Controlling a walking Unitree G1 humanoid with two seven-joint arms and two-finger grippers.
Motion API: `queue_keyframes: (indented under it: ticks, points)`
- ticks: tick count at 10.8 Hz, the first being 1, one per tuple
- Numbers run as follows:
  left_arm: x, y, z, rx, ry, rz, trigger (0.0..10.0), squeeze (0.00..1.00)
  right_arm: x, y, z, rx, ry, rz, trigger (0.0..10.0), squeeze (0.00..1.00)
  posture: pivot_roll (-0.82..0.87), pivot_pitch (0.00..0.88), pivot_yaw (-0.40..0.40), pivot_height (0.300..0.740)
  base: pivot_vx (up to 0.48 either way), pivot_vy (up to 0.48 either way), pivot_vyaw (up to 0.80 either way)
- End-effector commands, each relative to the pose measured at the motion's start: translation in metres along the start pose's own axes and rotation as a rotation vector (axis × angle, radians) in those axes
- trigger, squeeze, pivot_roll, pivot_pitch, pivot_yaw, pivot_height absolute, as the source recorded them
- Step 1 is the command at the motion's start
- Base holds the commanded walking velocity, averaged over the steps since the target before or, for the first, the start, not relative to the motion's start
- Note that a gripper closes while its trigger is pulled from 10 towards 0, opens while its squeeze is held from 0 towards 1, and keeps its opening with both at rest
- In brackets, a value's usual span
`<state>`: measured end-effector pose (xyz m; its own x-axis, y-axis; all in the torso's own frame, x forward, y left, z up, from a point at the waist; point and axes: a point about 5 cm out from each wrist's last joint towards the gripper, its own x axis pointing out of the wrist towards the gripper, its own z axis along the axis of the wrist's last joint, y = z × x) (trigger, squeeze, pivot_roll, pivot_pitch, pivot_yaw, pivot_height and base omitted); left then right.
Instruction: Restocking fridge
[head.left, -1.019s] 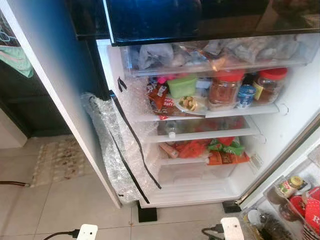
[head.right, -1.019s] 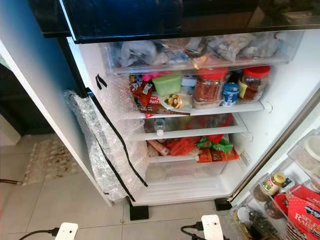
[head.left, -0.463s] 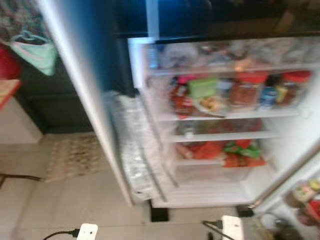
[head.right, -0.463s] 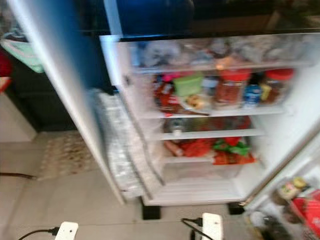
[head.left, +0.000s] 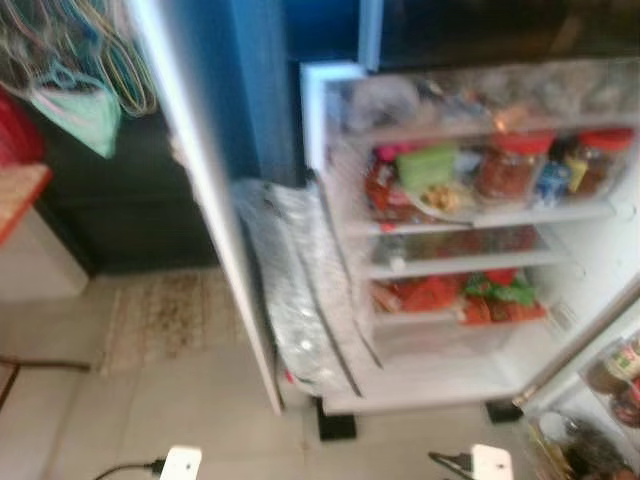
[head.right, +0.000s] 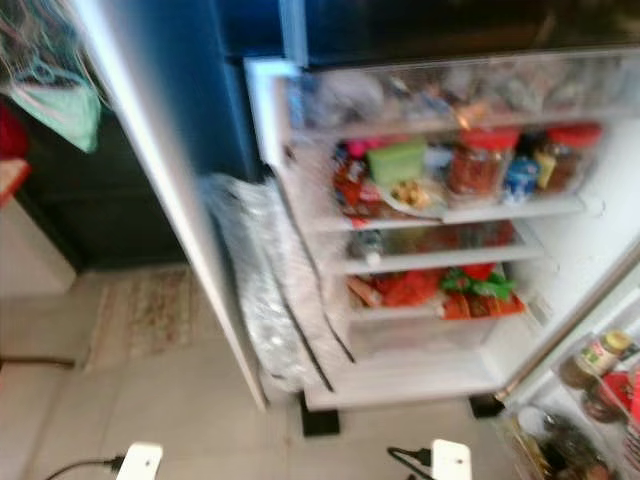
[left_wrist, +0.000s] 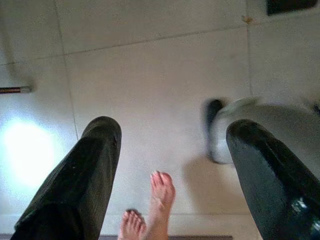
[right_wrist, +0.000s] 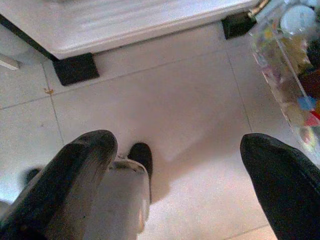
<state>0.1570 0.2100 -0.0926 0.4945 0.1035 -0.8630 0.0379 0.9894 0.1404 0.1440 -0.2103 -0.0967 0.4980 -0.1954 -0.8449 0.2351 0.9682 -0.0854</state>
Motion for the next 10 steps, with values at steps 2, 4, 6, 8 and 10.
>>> queue_keyframes:
  ticks: [2, 4, 6, 8, 10]
  points:
    - [-0.001, 0.010, -0.004, 0.019, 0.020, 0.021, 10.0, 0.00, 0.000, 0.011, 0.001, 0.032, 0.002, 0.021, 10.0, 0.00, 0.01, 0.000, 0.054, 0.740, 0.000, 0.351, 0.00]
    - [-0.001, 0.011, -0.003, 0.029, 0.017, 0.022, 10.0, 0.00, 0.000, 0.011, 0.001, 0.021, 0.014, 0.026, 10.0, 0.00, 0.01, 0.000, 0.054, 0.740, 0.000, 0.165, -0.39]
    - [-0.001, 0.014, -0.004, 0.039, 0.020, 0.022, 10.0, 0.00, 0.000, 0.013, -0.002, -0.003, 0.038, 0.034, 10.0, 0.00, 0.01, 0.000, 0.055, 0.740, 0.000, 0.000, -0.79]
    - [-0.003, 0.031, -0.001, 0.029, 0.016, 0.042, 10.0, 0.00, 0.000, 0.014, -0.004, -0.003, 0.046, 0.040, 10.0, 0.00, 0.01, 0.000, 0.054, 0.740, 0.000, 0.000, -0.79]
    - [-0.003, 0.033, -0.001, 0.031, 0.016, 0.040, 10.0, 0.00, 0.000, 0.014, -0.004, -0.010, 0.051, 0.040, 10.0, 0.00, 0.01, 0.000, 0.051, 0.740, 0.000, 0.000, -0.79]
